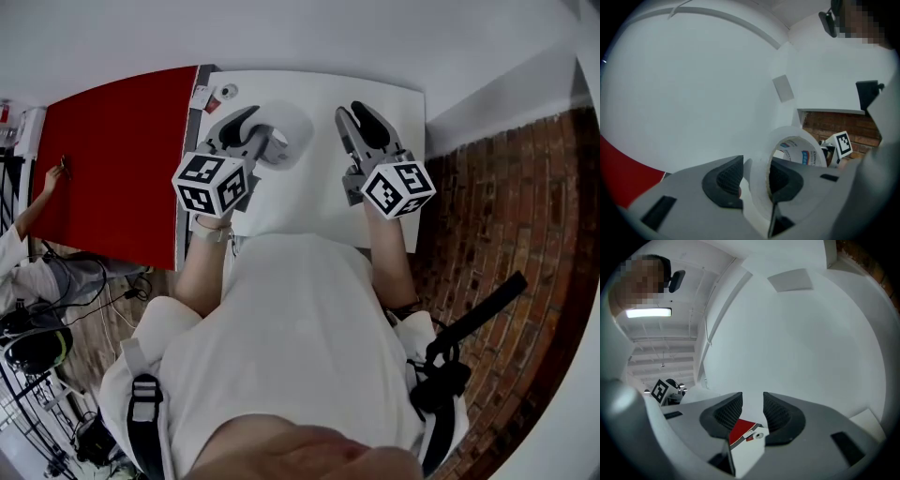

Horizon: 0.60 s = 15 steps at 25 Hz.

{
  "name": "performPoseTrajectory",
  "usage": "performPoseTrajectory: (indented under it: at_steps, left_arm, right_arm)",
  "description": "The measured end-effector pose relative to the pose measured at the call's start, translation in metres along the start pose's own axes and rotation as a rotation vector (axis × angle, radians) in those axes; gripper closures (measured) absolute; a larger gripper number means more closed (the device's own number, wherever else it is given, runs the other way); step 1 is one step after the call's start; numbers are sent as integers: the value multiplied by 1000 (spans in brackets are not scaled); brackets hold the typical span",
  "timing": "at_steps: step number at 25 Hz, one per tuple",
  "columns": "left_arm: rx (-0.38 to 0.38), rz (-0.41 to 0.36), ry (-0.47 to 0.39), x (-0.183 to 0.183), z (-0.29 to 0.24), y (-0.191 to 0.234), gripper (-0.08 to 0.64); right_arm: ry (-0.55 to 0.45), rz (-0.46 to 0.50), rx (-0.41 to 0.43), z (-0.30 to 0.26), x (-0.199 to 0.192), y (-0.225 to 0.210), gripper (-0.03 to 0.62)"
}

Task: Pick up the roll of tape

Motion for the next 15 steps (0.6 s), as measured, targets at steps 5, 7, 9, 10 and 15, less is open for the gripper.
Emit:
performPoseTrajectory:
  at_steps: [5,7,9,10,15]
  left_arm:
    - [-76,106,-56,11,5,3,447]
    - [-104,134,-79,17,6,2,448]
    - [-128,156,-102,22,8,0,448]
    - [-139,167,-116,24,8,-1,448]
    - [-212,230,-179,37,12,-7,449]
  right_arm:
    - [-26,7,9,-1,10,-1,471]
    - [-42,3,16,-1,14,-1,471]
    - [-55,-3,22,-1,17,-2,471]
    - [-60,-5,26,0,19,-2,471]
    - [-80,-19,55,1,25,-2,471]
Point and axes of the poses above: the fingertips, and each gripper's own axes: z backward along the fingers, y to its left, x out of its top, the point moved 7 cm from there along z, backward along the fingers, and after that the axes turned 10 degrees about x, right-handed, at the moved point
